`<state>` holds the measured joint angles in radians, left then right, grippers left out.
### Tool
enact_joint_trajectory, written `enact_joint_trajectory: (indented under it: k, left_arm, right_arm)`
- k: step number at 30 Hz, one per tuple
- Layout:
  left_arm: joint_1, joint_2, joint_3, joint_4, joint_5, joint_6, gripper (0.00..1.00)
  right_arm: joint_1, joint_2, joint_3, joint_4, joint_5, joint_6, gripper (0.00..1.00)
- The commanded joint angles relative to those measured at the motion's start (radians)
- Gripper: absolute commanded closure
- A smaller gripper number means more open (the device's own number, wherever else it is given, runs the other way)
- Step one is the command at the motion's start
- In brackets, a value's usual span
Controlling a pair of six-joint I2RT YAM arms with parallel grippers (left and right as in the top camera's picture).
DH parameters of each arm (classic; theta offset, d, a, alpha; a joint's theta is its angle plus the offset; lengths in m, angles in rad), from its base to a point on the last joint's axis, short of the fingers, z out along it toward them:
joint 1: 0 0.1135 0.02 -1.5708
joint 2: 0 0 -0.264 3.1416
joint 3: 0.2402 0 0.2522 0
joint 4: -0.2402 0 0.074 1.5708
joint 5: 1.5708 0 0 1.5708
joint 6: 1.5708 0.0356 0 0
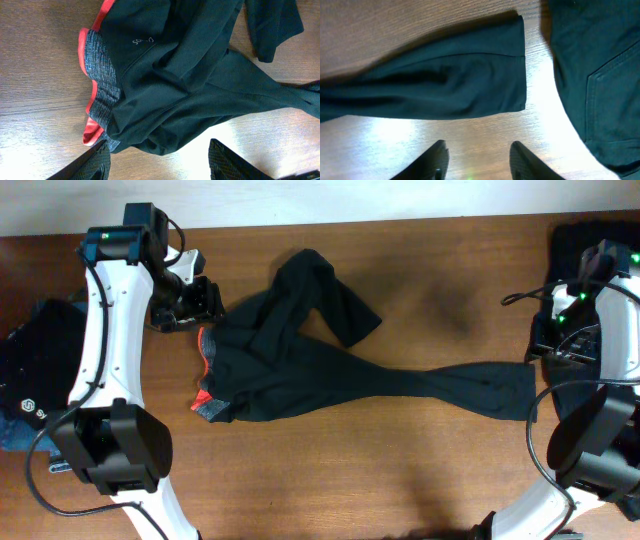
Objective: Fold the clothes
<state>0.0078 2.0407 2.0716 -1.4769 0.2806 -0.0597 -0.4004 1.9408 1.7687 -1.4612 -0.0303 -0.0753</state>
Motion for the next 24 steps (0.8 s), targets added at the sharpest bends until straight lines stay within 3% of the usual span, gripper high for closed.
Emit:
enact_joint_trajectory:
  k: [1, 4, 7, 24]
  left_arm:
    - [0.006, 0.003, -0.005, 0.001, 0.011, 0.008, 0.37]
    - [0.006, 0.003, -0.005, 0.005, 0.011, 0.008, 0.36]
    - [0.006, 0.003, -0.005, 0.008, 0.011, 0.008, 0.33]
    - [0.006, 0.003, -0.005, 0.011, 0.011, 0.008, 0.31]
  right_arm:
    - [0.001, -0.003, -0.005, -0.001, -0.021, 0.005, 0.46]
    - [0.001, -0.003, -0.005, -0.001, -0.038, 0.005, 0.16]
    - [0.000, -0.003, -0.005, -0.001, -0.041, 0.005, 0.02]
    - [0.000, -0.003, -0.005, -0.007, -0.048, 0.005, 0.01]
